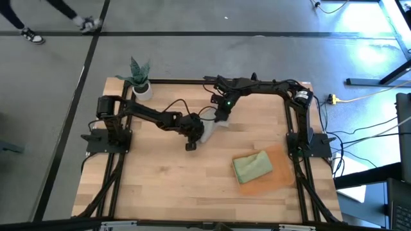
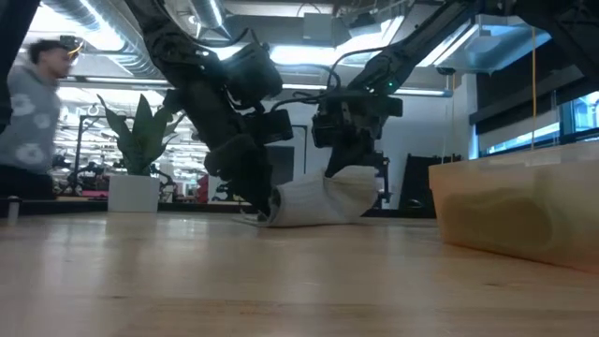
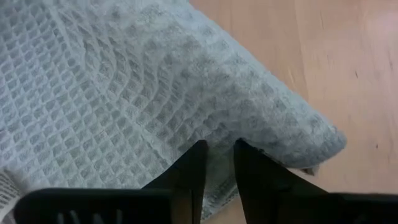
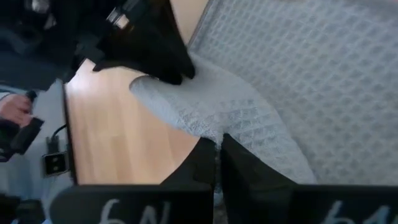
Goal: Roll microfiber towels into tight, uniform cylinder then place into a basket
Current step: Roll the gray microfiber towel
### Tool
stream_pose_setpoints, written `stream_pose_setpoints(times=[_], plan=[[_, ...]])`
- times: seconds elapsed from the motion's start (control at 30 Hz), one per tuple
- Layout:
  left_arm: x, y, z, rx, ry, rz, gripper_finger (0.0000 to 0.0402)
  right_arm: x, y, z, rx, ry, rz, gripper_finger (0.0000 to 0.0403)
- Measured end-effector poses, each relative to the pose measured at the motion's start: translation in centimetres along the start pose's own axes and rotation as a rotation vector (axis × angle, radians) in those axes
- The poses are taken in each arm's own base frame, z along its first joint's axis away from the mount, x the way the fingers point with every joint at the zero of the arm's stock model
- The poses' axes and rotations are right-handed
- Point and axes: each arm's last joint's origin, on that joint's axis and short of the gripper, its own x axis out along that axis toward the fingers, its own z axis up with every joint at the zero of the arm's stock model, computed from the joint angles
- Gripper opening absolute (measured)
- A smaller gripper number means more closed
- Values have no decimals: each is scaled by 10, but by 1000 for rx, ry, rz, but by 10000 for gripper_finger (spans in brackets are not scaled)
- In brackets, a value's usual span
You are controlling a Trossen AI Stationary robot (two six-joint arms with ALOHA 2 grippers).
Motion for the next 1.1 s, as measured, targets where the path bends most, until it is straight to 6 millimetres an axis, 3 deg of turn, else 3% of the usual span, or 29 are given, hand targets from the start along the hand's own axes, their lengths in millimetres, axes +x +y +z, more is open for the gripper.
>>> stream_pose_setpoints(times=[0.33,0.53,0.77,1.1], plan=[[0,0,-1,4,5,-12,75,-2,-3,2,-64,-22,-64,13],[0,-2,-1,6,9,-46,75,-8,-6,11,-59,-72,-232,15],[0,-2,-1,5,8,-45,75,-9,-3,21,-124,-149,-219,15],[-7,-6,1,-83,12,-74,75,-11,-5,17,-93,-115,-222,16]])
